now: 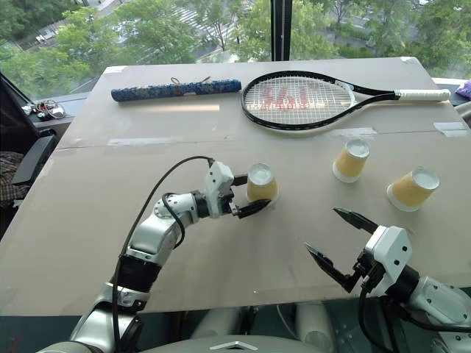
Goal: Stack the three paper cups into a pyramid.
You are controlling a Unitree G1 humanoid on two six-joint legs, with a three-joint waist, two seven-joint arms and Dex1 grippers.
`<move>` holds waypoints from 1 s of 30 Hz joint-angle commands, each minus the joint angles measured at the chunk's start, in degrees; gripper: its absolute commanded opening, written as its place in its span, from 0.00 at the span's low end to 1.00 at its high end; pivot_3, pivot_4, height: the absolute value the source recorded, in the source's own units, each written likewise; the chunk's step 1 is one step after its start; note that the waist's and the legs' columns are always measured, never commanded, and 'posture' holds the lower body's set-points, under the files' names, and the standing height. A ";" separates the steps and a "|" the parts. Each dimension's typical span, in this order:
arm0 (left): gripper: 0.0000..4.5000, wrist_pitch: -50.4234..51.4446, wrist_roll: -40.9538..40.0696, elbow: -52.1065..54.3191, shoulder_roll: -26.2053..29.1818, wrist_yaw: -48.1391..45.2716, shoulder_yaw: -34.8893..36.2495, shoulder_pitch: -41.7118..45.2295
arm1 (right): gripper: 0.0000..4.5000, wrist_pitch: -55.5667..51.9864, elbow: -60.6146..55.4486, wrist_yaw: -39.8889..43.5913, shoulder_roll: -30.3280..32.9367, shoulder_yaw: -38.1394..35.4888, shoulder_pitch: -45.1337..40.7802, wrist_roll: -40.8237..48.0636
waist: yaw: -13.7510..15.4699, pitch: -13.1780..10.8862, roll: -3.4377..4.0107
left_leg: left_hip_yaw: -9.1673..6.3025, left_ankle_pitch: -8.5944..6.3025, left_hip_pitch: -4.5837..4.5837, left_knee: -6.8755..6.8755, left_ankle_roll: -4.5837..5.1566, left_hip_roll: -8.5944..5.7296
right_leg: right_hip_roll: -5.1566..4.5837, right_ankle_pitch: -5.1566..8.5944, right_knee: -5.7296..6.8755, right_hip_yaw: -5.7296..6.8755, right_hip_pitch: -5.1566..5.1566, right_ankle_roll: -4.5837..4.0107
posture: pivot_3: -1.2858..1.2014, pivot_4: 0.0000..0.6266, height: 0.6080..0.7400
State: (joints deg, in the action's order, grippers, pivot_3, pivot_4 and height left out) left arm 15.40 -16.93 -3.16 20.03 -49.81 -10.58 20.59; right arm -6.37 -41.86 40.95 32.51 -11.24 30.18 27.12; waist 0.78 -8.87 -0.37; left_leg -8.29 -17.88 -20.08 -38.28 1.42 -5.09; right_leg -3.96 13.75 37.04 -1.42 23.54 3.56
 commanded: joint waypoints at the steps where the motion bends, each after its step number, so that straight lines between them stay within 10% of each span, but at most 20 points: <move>1: 0.98 3.28 -3.97 7.24 2.11 -0.82 3.34 -1.84 | 1.00 0.09 -1.42 -2.30 -1.30 -1.94 -0.36 0.28 | -0.03 0.00 0.01 | 0.00 0.00 0.00 0.00 0.00 0.00 | 0.00 0.00 0.00 -0.02 0.00 0.00 | 0.52 0.24 1.00; 14: 0.98 15.49 -28.09 33.73 17.82 -11.00 17.79 -17.92 | 1.00 -5.02 11.04 -24.07 -5.00 -18.40 -10.12 -11.76 | 0.13 0.01 0.07 | 0.03 0.00 0.00 0.04 0.00 -0.05 | -0.03 0.00 0.01 -0.19 0.02 -0.02 | 0.52 0.24 1.00; 30: 0.98 17.75 -35.69 45.21 20.98 -8.02 18.38 -20.93 | 1.00 -14.93 23.10 -23.35 -4.32 -18.81 -22.84 -5.49 | -1.01 0.16 0.42 | 0.31 0.00 0.13 0.09 0.02 0.05 | 0.06 0.00 0.11 -0.58 0.01 -0.04 | 0.52 0.24 1.00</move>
State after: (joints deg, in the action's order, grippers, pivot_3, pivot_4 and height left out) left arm 33.36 -51.23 40.01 40.59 -58.28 6.55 -0.30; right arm -20.58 -18.25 17.30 28.07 -29.37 7.88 20.23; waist -0.23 -8.71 0.05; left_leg -7.97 -17.88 -19.95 -38.19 1.43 -5.04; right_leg -3.90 13.75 37.15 -2.00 23.56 3.52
